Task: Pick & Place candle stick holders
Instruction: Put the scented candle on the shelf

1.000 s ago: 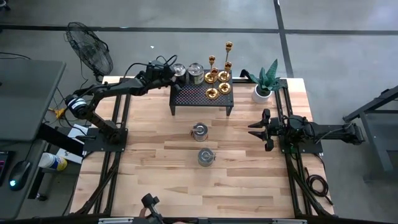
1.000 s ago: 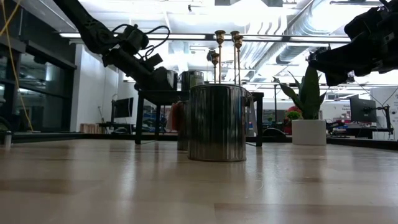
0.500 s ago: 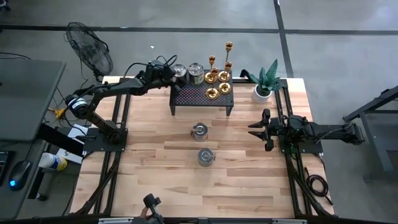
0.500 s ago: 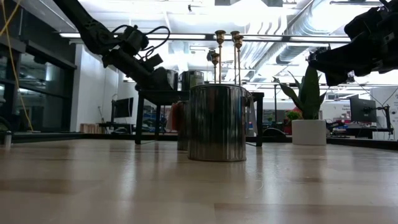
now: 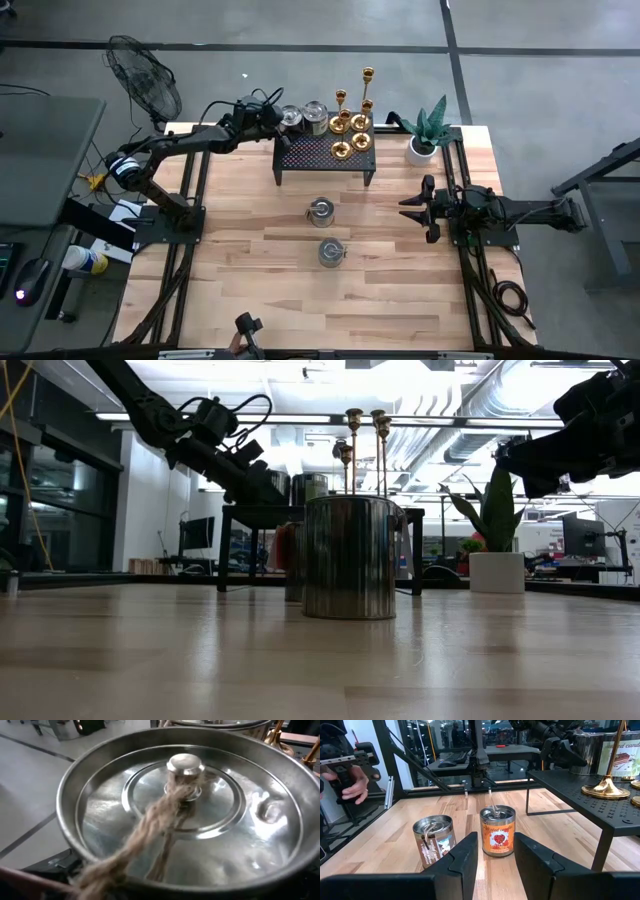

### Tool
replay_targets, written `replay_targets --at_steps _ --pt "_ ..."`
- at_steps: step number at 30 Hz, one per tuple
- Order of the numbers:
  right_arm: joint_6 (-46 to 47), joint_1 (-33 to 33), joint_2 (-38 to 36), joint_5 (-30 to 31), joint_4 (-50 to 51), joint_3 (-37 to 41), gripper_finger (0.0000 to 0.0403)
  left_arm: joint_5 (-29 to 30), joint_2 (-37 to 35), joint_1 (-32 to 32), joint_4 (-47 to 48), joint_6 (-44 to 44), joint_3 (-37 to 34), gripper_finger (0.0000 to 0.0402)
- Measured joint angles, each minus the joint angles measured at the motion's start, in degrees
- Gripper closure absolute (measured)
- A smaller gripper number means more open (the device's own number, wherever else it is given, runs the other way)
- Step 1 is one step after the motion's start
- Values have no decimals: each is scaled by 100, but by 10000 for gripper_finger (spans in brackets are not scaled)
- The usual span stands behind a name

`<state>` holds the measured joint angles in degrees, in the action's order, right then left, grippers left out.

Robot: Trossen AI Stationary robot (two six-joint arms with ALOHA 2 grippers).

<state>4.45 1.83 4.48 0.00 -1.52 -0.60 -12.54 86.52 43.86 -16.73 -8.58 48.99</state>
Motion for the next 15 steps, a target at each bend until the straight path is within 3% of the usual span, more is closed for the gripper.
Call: replay_targets --at_steps 8,15 --pt "0 2 0 1 0 -2 285 -569 0 2 24 46 0 3" --pt "0 1 0 0 -1 -1 285 -545 0 0 243 157 0 2"
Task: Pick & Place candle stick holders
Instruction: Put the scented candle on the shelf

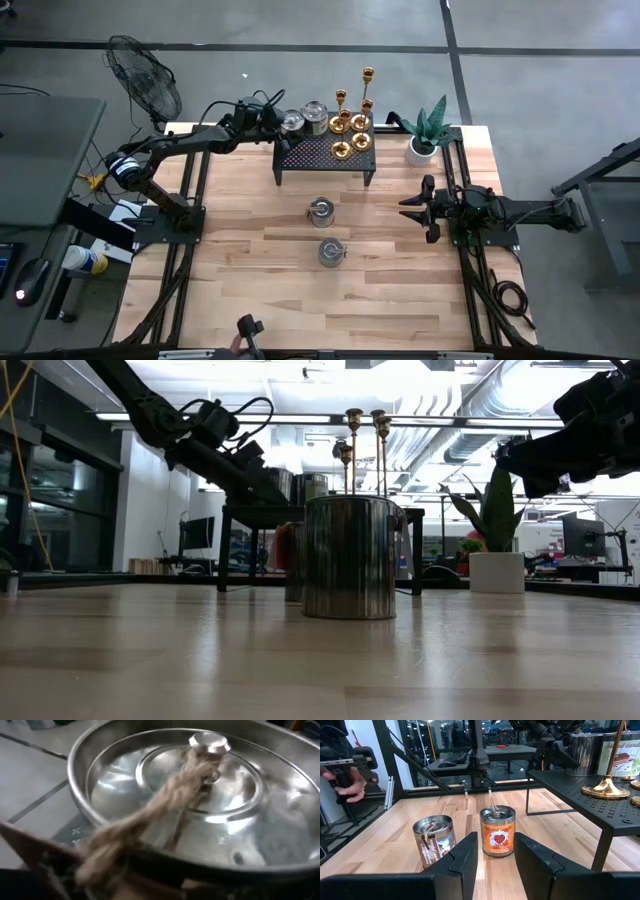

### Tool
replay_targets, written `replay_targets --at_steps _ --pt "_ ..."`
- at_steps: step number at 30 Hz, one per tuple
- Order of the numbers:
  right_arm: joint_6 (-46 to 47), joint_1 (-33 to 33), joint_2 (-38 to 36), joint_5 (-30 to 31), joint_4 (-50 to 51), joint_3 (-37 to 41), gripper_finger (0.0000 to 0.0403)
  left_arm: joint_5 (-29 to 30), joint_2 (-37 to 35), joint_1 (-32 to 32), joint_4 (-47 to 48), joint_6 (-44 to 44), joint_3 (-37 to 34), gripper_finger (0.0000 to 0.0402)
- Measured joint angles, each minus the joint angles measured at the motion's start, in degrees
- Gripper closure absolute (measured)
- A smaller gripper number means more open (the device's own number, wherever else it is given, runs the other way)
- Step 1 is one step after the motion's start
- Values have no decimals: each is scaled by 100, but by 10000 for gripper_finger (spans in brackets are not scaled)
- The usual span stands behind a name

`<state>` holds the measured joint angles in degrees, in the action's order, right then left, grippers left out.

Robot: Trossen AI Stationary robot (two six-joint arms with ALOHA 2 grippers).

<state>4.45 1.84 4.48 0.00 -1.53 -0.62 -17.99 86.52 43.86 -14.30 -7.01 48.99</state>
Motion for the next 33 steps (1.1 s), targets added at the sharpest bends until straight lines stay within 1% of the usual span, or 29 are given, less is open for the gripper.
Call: replay_targets --at_steps 2,9,19,28,33 --pt "0 0 1 0 0 0 285 185 0 0 21 -8 0 2" --pt "1 0 -1 0 1 1 285 252 0 0 194 -26 0 2" --pt "2 0 0 0 1 -1 285 -99 -51 9 166 -65 0 2" --pt "0 -1 1 -1 1 1 285 -94 -426 7 171 -225 2 2" --pt "2 -1 0 1 1 1 285 -101 -474 7 161 -220 2 2"
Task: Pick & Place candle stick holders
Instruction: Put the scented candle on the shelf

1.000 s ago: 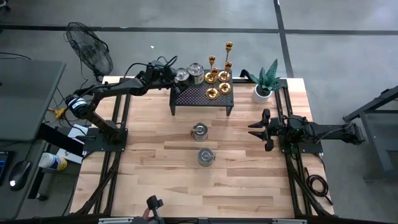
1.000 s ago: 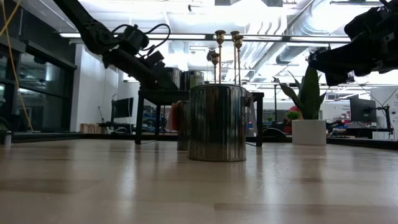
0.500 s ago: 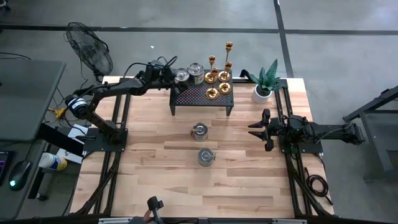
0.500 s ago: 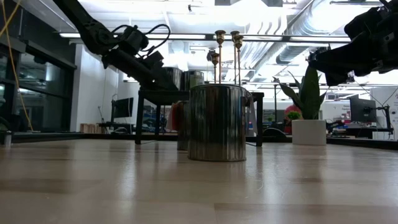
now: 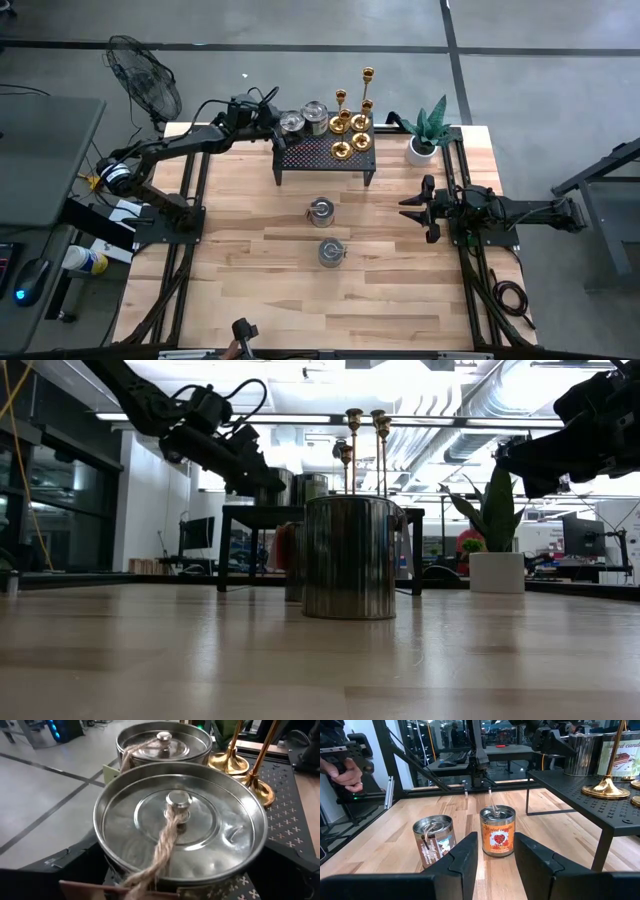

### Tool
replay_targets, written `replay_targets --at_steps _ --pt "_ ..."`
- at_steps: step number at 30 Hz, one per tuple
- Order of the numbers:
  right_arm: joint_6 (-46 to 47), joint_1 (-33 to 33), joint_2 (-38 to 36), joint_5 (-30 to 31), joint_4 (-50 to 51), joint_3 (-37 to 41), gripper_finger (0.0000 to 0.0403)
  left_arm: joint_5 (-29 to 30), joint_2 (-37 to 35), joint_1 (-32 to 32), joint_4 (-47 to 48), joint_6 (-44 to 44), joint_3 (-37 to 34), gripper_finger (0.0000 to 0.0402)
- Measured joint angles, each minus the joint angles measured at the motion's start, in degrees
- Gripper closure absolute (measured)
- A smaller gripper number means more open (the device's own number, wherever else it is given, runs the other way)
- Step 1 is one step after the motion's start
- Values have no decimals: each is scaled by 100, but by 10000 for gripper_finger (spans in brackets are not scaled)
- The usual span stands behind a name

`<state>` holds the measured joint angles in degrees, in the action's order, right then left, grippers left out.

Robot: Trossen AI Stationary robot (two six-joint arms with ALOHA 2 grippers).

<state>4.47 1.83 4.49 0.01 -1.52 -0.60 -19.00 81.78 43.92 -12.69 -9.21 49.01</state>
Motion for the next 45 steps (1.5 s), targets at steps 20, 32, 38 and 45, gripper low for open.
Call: replay_targets --at_steps 20,32,38,45 --pt "-1 0 -2 0 1 -1 285 36 0 0 -34 -112 369 2" --pt "-2 0 -2 -2 1 0 285 61 -551 44 290 -258 481 2" --pt "-1 2 -2 -1 0 -2 285 -485 -900 33 595 -175 481 2" --pt "-1 0 0 -2 1 -2 285 -1145 -1038 31 1017 116 478 2"
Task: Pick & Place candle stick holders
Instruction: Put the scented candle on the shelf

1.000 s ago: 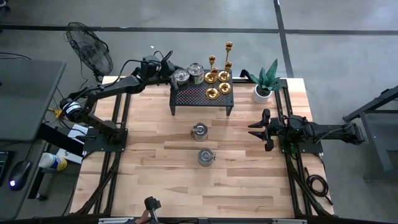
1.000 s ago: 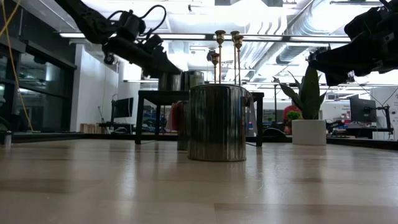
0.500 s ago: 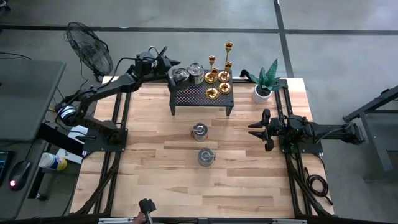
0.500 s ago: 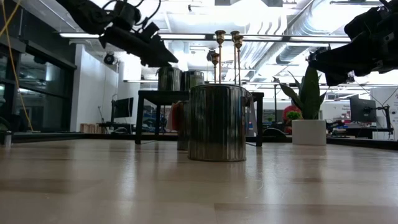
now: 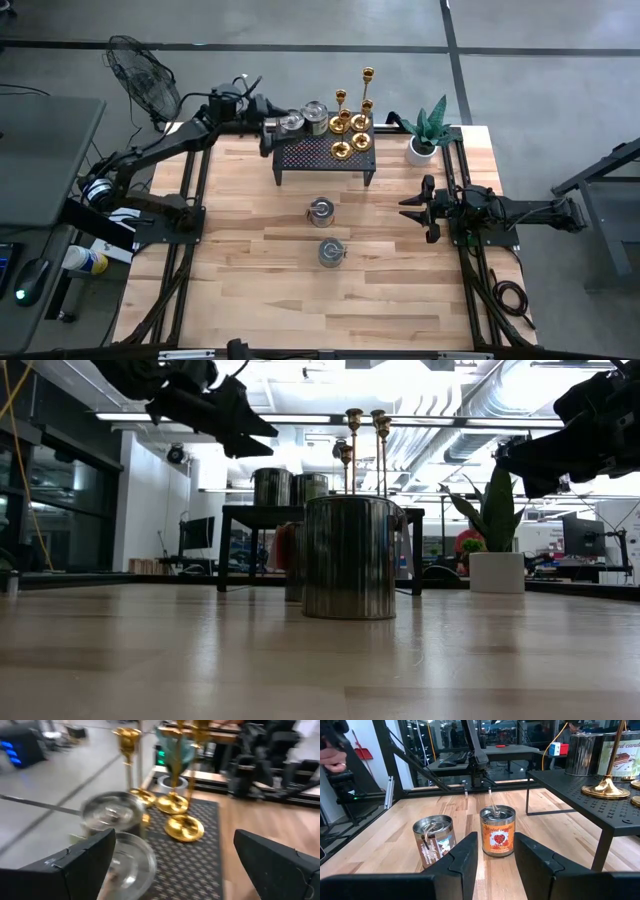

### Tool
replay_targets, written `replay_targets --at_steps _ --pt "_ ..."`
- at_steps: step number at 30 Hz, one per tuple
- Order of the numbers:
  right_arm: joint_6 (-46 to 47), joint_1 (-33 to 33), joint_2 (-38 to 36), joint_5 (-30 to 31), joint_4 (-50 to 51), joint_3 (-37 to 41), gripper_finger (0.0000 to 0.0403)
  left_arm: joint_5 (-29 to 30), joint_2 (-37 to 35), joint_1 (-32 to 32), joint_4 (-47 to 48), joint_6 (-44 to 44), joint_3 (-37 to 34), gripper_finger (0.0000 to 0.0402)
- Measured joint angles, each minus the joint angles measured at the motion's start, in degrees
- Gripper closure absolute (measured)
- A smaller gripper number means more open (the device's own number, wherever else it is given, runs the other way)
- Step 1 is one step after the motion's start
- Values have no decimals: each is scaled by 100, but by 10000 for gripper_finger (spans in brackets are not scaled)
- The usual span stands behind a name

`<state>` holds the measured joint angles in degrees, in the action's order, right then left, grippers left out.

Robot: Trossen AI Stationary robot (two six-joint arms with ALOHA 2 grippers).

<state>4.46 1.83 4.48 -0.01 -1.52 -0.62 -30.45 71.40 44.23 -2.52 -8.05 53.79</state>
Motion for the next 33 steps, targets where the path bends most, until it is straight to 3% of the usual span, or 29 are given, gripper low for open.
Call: replay_targets --at_steps 7,12,33 --pt "-1 1 -1 1 -1 1 285 -676 0 -137 144 86 -1 2" --pt "1 0 0 0 0 0 285 -766 -12 -602 146 105 -3 2" --pt "-1 2 0 1 0 0 285 2523 10 -3108 517 638 -8 2"
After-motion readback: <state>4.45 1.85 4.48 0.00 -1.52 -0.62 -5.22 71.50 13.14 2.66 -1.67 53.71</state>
